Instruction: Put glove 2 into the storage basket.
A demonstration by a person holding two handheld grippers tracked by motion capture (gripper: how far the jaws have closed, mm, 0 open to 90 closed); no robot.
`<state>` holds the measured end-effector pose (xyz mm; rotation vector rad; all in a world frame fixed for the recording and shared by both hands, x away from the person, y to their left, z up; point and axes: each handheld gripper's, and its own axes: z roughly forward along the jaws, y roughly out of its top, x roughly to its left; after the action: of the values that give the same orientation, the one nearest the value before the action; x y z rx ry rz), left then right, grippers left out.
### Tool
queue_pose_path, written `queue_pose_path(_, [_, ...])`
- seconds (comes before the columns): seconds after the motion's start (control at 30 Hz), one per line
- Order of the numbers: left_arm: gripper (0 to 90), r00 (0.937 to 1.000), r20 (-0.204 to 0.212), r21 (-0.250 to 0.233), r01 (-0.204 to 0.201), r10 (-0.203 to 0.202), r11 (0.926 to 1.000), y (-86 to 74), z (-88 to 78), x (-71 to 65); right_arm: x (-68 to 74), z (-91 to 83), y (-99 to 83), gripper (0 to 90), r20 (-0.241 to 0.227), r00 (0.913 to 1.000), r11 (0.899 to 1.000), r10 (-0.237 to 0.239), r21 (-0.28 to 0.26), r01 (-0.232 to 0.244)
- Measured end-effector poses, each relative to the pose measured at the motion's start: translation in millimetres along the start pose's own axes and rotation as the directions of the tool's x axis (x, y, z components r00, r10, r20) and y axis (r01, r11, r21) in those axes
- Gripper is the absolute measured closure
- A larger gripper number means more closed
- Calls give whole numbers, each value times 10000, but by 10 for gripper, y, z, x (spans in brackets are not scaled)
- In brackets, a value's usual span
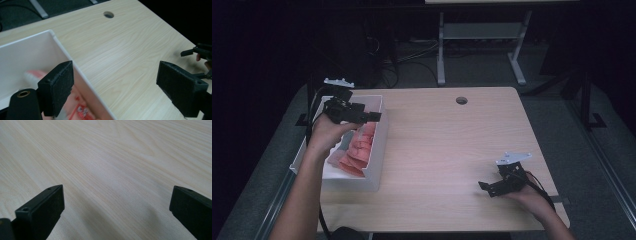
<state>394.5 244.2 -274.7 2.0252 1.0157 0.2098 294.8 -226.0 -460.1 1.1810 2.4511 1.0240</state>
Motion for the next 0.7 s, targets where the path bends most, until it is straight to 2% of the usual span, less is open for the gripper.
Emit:
queue_pose_path(0.23, [139, 9955, 429, 23, -846, 844, 9964, 112, 168, -353, 8, 9, 3, 0, -36, 10000, 10000, -78, 7, 78])
queue_pose_path(0.43, [139, 9884, 915, 6, -1216, 1211, 9926, 153, 327, -617, 4, -3, 0, 0, -41, 10000, 10000, -63, -3, 63])
queue_pose_path(0.57, [140, 9793, 1205, 158, -1660, 1629, 9860, 156, 451, -782, 7, -2, 2, 0, -64, 9999, 9999, -105, -14, 105])
queue_pose_path(0.7, [140, 9705, 1536, 302, -1926, 1859, 9808, 104, 613, -960, 6, -4, 1, 0, -71, 9999, 10000, -97, -16, 97])
